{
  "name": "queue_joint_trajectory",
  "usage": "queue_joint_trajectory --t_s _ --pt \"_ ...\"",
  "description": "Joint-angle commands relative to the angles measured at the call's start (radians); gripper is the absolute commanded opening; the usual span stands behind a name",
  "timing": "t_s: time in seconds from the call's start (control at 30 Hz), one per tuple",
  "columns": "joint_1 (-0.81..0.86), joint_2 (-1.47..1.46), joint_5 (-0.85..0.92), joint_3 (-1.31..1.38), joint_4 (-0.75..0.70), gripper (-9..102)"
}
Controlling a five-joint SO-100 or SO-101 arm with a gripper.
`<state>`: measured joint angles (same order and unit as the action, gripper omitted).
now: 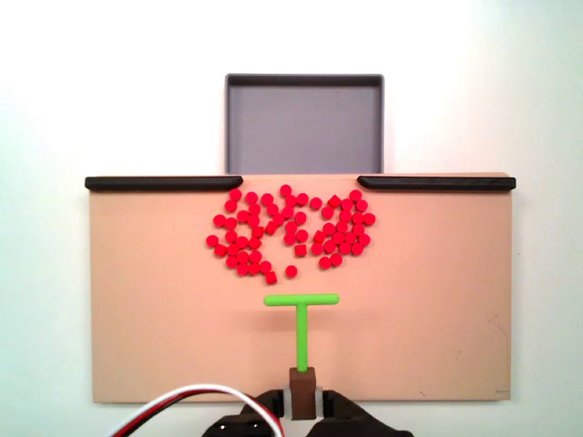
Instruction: Grasp a green tool by the dark brown handle.
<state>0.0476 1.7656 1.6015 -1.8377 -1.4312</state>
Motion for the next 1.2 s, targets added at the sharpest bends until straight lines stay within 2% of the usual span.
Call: queue_joint_trajectory --t_s 0.0,1.17 --pt "0.021 0.048 0.02 0.011 -0.002 0" --pt "-0.005 0.08 0.006 0.018 0.009 0"
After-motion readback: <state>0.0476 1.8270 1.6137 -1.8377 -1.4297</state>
